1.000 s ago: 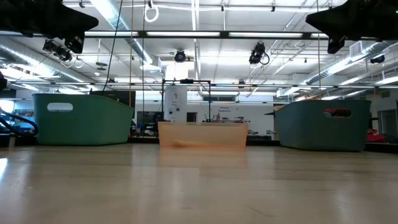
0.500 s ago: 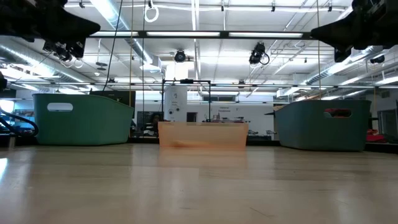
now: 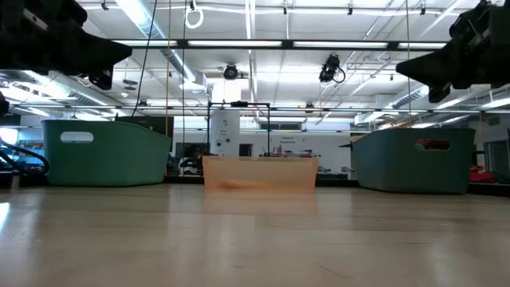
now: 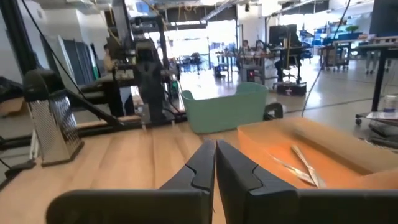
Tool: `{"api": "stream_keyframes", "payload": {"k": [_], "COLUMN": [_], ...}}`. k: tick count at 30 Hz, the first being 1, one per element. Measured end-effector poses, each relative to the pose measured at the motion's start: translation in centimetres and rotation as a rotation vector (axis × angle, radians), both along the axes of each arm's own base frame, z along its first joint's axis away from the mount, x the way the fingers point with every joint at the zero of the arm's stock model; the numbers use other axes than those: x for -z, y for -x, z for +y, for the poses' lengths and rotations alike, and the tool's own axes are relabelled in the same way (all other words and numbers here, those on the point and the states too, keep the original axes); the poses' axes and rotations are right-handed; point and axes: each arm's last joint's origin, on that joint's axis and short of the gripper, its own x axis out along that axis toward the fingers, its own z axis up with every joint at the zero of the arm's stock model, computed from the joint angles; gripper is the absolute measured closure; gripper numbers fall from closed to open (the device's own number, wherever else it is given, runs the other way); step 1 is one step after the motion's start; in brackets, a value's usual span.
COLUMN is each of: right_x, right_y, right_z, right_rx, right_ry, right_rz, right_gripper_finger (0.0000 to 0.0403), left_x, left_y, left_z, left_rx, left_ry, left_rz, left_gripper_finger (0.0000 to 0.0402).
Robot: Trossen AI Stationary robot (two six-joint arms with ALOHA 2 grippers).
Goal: Pick & Place Kitchen Items
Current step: Return to Home Position
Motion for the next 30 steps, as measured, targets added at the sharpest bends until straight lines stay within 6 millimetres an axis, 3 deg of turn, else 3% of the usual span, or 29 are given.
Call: {"api": "stream_keyframes", "payload": {"k": [8,13,30], "right_x": [0.0,0.2,0.2], "right_y": [0.0,0.0,0.0], "right_z": [0.0,0.0,0.0], "right_rx": [0.001,0.0,-0.008], "right_ry": [-0.007,-0.013,-0.012], "right_rz": [0.001,0.021,0.021], "right_gripper_finger": [0.0378,0.0378,0.0378], "left_x": [2.3,2.3,2.3], "left_y": [-0.2,-0.2,-0.2], "left_z": [0.2,0.2,0.2], "left_rx": [-0.08,-0.071,-0.072], "left_ry": [0.086,0.195,0.194], "left_rz": [0.132,0.13,0.128], "left_gripper_finger": [0.039,0.039,0.039]}}
